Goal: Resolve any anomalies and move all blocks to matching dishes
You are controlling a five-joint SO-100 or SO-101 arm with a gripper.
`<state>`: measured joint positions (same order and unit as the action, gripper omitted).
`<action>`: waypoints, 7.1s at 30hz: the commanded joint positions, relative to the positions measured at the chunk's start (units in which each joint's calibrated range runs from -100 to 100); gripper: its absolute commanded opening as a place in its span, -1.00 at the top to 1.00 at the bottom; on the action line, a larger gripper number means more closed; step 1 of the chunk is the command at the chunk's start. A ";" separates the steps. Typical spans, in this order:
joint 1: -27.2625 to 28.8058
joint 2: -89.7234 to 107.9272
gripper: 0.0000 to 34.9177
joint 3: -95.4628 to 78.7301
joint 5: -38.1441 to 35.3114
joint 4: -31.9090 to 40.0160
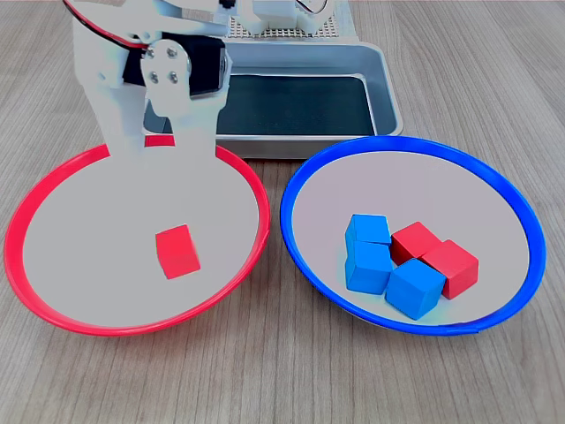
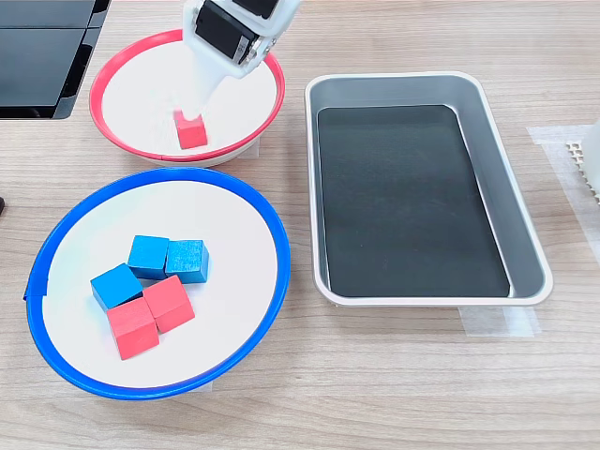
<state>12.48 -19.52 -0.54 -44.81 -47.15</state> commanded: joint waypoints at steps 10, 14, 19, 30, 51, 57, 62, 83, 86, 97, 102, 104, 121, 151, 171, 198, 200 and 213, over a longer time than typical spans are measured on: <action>-21.47 14.02 0.75 0.50 14.85 -8.61; -25.51 10.95 0.21 0.23 10.89 -6.14; -27.30 5.32 -0.02 0.04 2.98 2.94; -26.64 -1.76 0.12 -0.14 -5.42 7.07; -28.62 -4.83 0.25 -1.69 -8.01 9.46; -28.71 -5.08 0.97 -1.69 -7.91 10.04; -28.62 -1.93 0.99 -2.41 -5.86 7.57; -1.04 8.22 0.99 9.51 -2.20 -16.87; 2.25 7.45 0.81 3.69 -3.76 -11.42; 2.91 7.88 -0.08 -0.68 -4.15 -3.91; -5.56 12.06 0.12 -1.59 7.96 -6.22; -9.80 12.66 0.16 -0.96 14.26 -8.45; -31.25 -2.52 0.26 12.06 34.92 -3.16; -29.47 -14.98 0.17 27.17 32.58 -11.67; -27.49 -20.01 0.55 35.00 31.84 -17.11; -10.36 4.73 0.99 27.17 22.17 -31.81; -6.60 4.30 0.99 25.35 19.68 -29.50; 1.50 -2.61 -0.13 13.70 10.35 -11.67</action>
<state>13.19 -23.02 13.34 -33.92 -60.77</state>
